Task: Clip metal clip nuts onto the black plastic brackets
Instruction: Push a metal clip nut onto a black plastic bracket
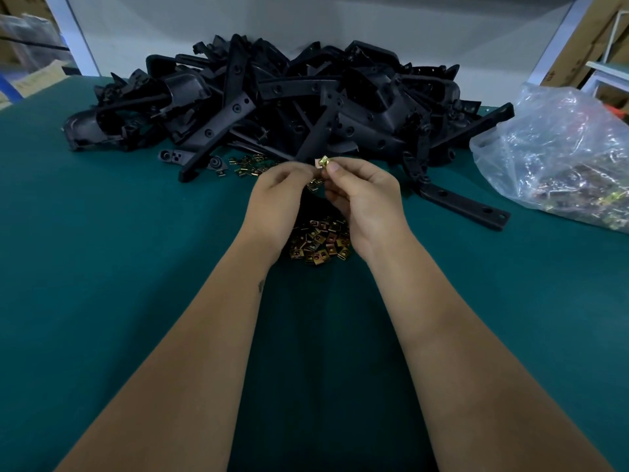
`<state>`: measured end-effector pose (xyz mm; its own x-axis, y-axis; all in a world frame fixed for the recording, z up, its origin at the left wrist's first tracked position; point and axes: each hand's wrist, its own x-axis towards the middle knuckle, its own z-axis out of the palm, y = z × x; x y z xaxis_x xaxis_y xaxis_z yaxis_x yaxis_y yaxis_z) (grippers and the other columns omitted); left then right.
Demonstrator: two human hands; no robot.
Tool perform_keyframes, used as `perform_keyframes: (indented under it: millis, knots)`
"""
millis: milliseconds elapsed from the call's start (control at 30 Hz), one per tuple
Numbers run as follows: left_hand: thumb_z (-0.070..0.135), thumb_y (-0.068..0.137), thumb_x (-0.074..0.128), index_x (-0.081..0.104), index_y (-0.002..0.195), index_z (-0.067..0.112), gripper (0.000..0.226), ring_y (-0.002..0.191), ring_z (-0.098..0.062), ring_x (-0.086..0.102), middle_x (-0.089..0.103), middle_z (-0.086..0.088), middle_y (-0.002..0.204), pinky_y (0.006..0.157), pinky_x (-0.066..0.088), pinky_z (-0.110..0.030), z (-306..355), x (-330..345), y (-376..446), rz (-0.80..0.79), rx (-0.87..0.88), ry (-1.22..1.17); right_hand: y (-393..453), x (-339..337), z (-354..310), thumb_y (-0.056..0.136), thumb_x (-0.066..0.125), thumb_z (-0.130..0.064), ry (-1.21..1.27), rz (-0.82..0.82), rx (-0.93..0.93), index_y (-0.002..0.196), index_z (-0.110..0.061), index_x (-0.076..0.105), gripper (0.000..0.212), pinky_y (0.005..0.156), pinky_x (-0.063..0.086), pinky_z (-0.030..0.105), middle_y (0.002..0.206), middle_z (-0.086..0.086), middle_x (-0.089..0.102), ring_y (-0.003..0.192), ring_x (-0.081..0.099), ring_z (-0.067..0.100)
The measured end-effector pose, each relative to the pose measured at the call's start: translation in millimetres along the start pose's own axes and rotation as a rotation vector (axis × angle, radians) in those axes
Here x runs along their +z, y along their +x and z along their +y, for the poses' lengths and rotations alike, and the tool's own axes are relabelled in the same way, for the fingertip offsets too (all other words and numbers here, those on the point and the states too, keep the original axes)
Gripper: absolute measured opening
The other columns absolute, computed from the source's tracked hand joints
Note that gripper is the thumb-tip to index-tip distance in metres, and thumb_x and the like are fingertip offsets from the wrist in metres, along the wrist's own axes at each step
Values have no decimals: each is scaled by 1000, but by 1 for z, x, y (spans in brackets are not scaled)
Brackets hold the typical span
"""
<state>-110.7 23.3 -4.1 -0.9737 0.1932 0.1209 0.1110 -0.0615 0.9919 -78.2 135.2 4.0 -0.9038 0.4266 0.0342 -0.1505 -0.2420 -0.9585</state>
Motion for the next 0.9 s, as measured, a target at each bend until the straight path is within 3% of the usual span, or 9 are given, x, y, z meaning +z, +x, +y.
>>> perform_keyframes:
  millis: [133,433,567,733,900]
  knots:
    - [20,98,57,67,80,23,21,85,-14,56,62,-2,87,82,47,-32,-4,0,1,10,80,8,1,0,2,90,66,-3,-63,-1,-33,92,-13,71,11,73,54,22,91,5,70,84,66,12]
    - [20,101,54,70,92,19,18,92,-10,61,68,6,91,87,50,-29,-5,-2,2,53,107,110,-1,3,4,83,72,-2,-446,-17,-337,90,-17,71,17,73,51,13,81,-8,69,76,63,-3]
    - [23,103,50,68,102,17,20,94,-7,61,68,5,98,80,46,-21,-5,0,3,76,94,187,-2,7,8,90,66,-6,-709,11,-497,98,-10,70,9,75,45,9,91,-6,66,85,60,2]
    - [26,105,46,67,112,12,26,105,-15,61,68,-3,110,92,49,-31,-5,2,3,78,59,206,0,8,10,92,62,-6,-830,11,-609,100,-5,67,9,81,47,23,93,-4,62,92,60,15]
    - [25,105,46,68,110,14,25,106,-14,62,69,-2,109,94,50,-33,-4,1,2,79,31,169,1,9,11,92,62,-6,-832,2,-626,99,-5,66,8,78,44,17,90,-8,58,90,57,12]
